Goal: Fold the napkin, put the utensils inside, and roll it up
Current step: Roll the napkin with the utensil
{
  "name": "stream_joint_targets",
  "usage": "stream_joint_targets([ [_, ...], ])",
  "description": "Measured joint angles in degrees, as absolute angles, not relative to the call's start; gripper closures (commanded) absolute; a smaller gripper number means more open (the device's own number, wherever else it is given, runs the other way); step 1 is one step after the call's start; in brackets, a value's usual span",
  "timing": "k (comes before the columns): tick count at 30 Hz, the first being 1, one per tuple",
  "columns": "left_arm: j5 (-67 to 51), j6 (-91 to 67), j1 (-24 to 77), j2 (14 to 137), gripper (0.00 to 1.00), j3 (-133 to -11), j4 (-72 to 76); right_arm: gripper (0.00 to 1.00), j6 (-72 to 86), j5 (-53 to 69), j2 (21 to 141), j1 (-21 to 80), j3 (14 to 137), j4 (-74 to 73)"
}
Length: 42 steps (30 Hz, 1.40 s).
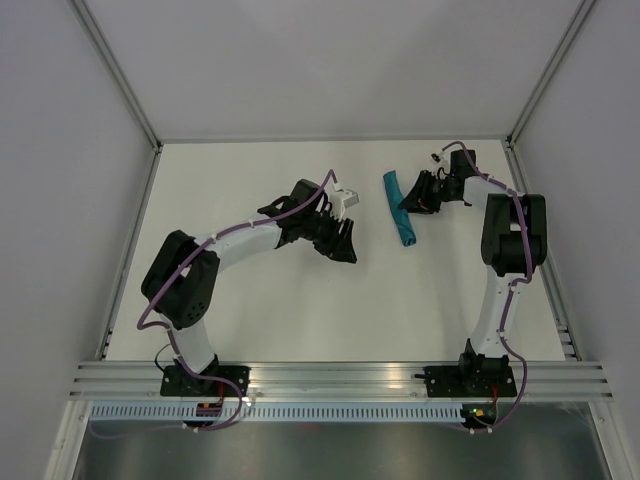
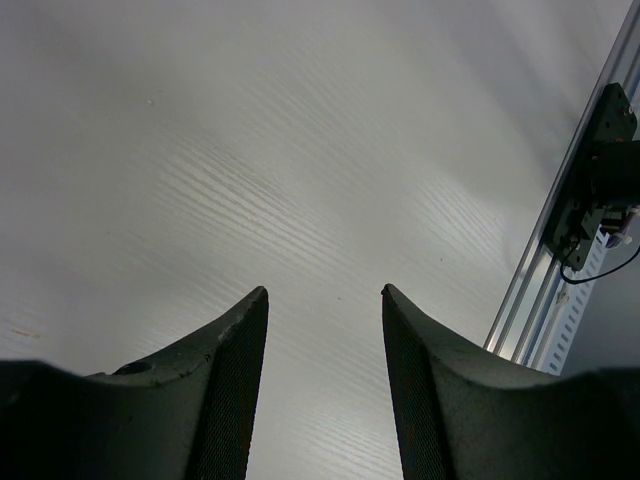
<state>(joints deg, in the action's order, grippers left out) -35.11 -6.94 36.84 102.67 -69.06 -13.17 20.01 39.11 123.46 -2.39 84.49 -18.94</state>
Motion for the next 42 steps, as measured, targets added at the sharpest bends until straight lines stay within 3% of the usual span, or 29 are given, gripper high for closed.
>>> stream_joint_targets([
  [9, -35.14, -6.94, 36.84, 102.74, 0.45, -69.06, -13.17, 0.68, 18.09, 37.32, 123.46, -2.57, 84.49, -19.44],
  [42, -36.36, -7.51, 36.88, 104.75, 0.45, -70.72, -13.17, 0.68, 13.76, 34.87, 123.37, -3.55, 84.6, -20.03],
])
